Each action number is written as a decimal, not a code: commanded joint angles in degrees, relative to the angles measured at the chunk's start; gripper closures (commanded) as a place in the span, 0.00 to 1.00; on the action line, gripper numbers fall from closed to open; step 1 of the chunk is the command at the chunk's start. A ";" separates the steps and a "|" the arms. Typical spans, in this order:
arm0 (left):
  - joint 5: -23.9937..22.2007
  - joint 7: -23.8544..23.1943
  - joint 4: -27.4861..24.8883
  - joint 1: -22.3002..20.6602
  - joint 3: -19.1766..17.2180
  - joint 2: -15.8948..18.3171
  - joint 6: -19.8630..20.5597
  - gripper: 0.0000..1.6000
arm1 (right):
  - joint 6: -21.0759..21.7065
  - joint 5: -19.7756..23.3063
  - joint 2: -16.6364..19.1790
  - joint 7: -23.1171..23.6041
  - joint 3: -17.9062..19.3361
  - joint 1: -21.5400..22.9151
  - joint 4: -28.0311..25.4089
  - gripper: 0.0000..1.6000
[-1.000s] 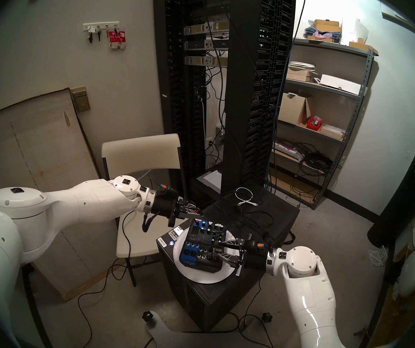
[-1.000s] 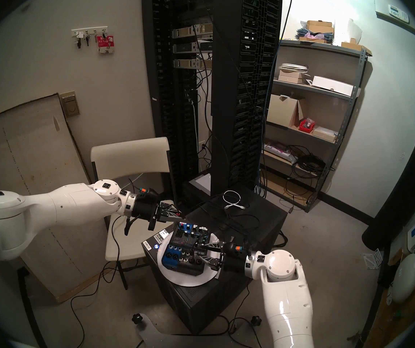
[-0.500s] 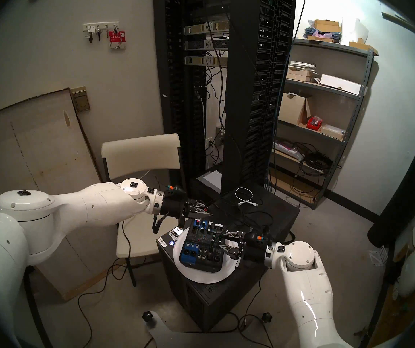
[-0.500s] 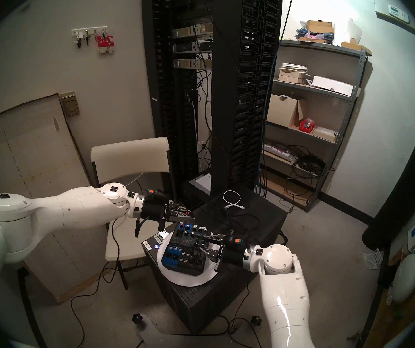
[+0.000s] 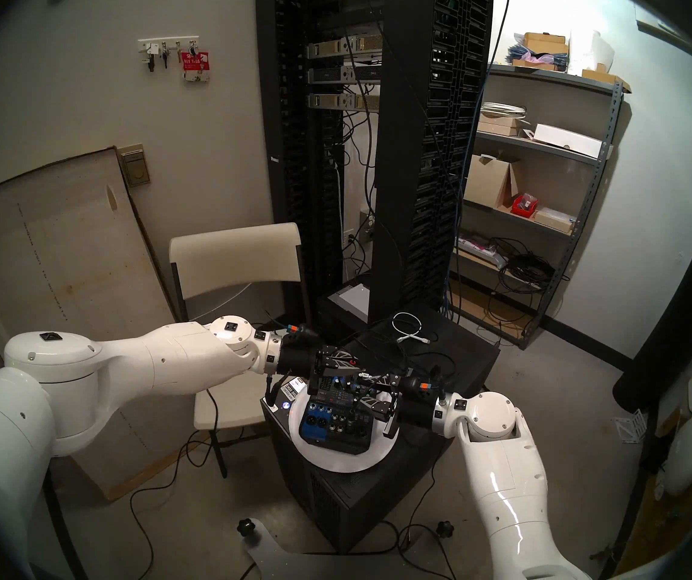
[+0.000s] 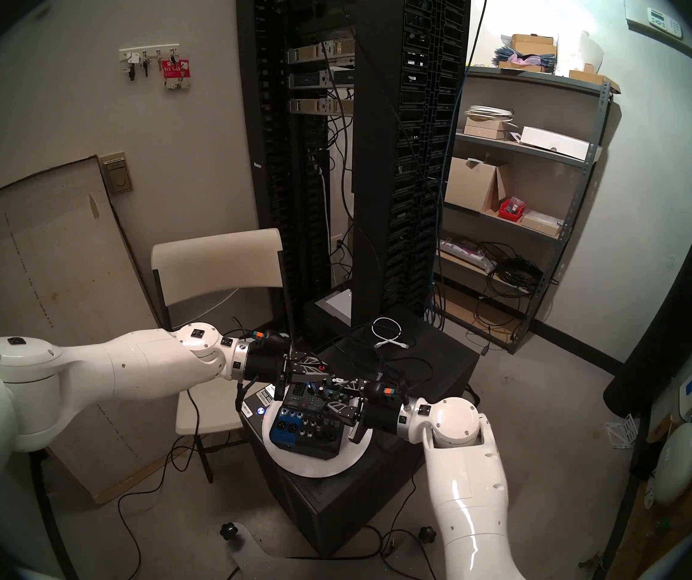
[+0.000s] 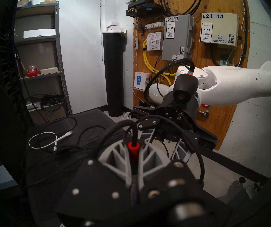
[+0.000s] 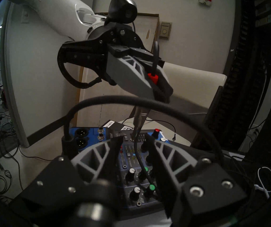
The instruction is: Insert aux cable
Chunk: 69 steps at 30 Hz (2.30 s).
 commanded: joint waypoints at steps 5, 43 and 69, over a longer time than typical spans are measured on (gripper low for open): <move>-1.78 0.65 0.37 0.64 -2.00 -1.39 -2.21 1.00 | -0.01 1.06 -0.69 0.37 0.03 1.05 -0.99 0.44; -3.96 2.48 -4.94 2.77 -2.32 1.50 -2.35 1.00 | 0.19 1.08 -1.14 -0.22 1.26 1.16 -1.47 0.40; -3.92 2.24 -3.80 3.44 -2.15 0.34 -2.05 1.00 | 0.19 0.87 -1.90 0.33 1.57 1.22 -2.17 0.45</move>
